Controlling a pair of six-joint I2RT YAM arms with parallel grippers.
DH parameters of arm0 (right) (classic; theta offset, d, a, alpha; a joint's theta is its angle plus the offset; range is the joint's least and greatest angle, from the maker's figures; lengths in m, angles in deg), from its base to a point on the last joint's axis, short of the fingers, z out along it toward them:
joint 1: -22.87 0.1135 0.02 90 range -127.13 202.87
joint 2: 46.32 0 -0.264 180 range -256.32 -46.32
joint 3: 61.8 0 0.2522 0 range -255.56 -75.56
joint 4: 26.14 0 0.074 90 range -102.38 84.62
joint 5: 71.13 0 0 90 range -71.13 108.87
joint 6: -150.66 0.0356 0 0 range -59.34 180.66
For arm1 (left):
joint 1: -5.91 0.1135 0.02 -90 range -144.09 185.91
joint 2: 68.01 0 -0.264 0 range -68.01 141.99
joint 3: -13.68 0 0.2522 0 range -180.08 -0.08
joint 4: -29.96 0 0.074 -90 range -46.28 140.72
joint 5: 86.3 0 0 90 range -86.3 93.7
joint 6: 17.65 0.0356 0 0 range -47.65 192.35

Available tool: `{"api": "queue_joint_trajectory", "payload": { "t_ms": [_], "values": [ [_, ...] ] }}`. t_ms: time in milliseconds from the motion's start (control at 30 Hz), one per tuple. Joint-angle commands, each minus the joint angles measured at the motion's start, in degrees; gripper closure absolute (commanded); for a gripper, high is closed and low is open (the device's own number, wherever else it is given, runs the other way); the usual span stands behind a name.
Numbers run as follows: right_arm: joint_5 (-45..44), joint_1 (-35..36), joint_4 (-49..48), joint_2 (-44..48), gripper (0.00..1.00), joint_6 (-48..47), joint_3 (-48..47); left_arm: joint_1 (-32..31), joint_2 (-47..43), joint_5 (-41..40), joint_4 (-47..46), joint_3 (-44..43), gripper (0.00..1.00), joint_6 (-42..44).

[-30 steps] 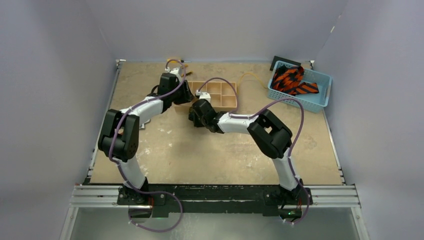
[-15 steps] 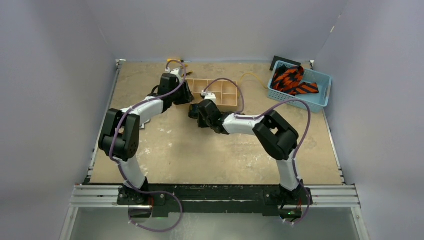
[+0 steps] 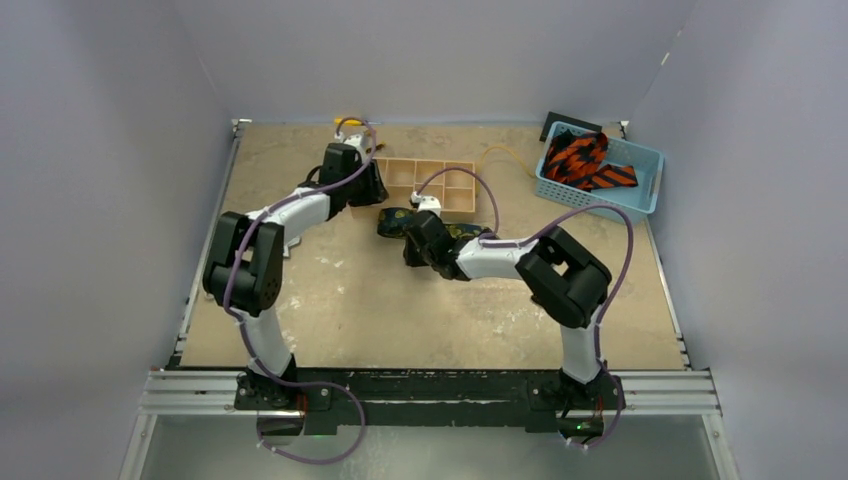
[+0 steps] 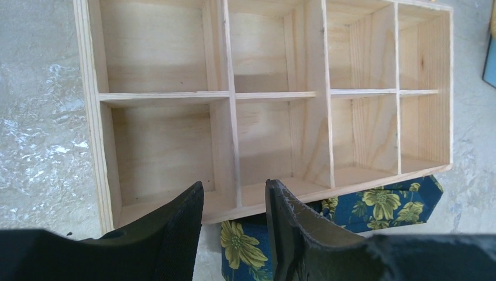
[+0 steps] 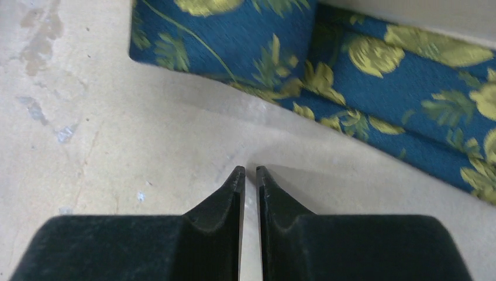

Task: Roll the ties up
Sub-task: Roll the tie at the center of the board.

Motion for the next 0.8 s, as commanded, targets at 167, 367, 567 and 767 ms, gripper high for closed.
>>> {"api": "queue_joint_trajectory", "payload": {
  "t_ms": [167,367,567,767],
  "values": [
    [-0.90,0.27,0.79,-5.78,0.84,-0.08,-12.08,-0.01,3.24,-0.80,3.25,-3.45,0.60,3.06],
    [-4.29,-0.96,4.54,-9.29,0.84,1.65,-17.29,-0.25,3.86,-0.19,5.19,-3.25,0.73,4.18],
    [-5.17,-1.44,5.09,-9.52,0.84,1.98,-18.18,-0.54,3.45,0.83,6.32,-2.89,0.91,5.21],
    [-5.52,-1.32,2.41,-5.18,0.84,1.42,-13.40,-0.86,2.08,1.95,7.25,-0.71,1.00,5.93]
  ]
}}
